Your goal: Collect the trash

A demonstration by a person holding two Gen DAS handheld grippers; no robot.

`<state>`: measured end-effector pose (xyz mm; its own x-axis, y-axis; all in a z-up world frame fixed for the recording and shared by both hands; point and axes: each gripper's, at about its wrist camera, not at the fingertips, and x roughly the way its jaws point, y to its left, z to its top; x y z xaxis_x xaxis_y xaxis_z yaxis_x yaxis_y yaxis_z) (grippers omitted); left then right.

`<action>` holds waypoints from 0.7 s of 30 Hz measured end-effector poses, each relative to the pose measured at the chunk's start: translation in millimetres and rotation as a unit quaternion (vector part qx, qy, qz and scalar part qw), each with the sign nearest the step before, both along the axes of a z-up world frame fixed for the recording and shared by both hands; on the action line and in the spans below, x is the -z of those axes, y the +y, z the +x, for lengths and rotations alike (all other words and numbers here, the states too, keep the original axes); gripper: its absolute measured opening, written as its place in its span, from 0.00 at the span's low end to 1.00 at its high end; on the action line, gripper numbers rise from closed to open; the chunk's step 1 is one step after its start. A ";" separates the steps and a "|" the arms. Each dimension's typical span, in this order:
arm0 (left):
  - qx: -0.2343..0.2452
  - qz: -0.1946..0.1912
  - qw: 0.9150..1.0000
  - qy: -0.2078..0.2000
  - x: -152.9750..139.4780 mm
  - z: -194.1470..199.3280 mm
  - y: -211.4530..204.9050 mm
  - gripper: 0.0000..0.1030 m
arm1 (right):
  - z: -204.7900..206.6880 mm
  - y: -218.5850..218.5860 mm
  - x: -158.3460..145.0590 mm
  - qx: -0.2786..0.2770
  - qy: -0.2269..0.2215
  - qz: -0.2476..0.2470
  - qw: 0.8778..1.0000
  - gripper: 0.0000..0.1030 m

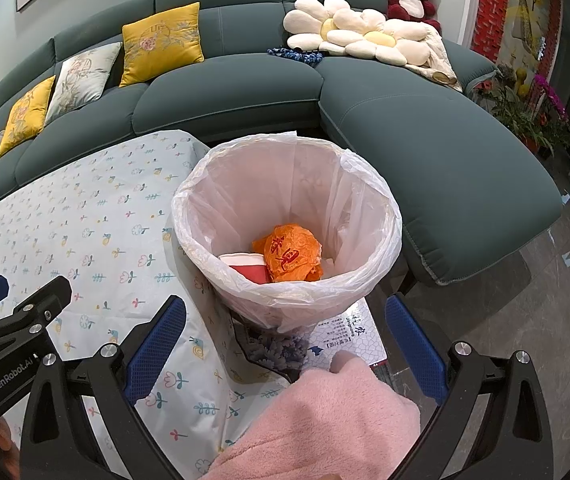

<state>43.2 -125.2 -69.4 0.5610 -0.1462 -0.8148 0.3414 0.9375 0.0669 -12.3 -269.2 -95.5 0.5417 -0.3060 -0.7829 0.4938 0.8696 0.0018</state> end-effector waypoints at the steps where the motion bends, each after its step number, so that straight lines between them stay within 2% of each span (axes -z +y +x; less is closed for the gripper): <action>1: 0.000 0.001 1.000 -0.001 0.2 -0.3 -0.5 0.81 | -0.1 0.1 0.1 0.000 0.000 0.000 1.000 0.93; 21: -0.002 -0.001 1.000 -0.005 1.1 -3.4 -1.4 0.80 | 0.1 0.2 1.3 -0.001 0.002 0.000 1.000 0.93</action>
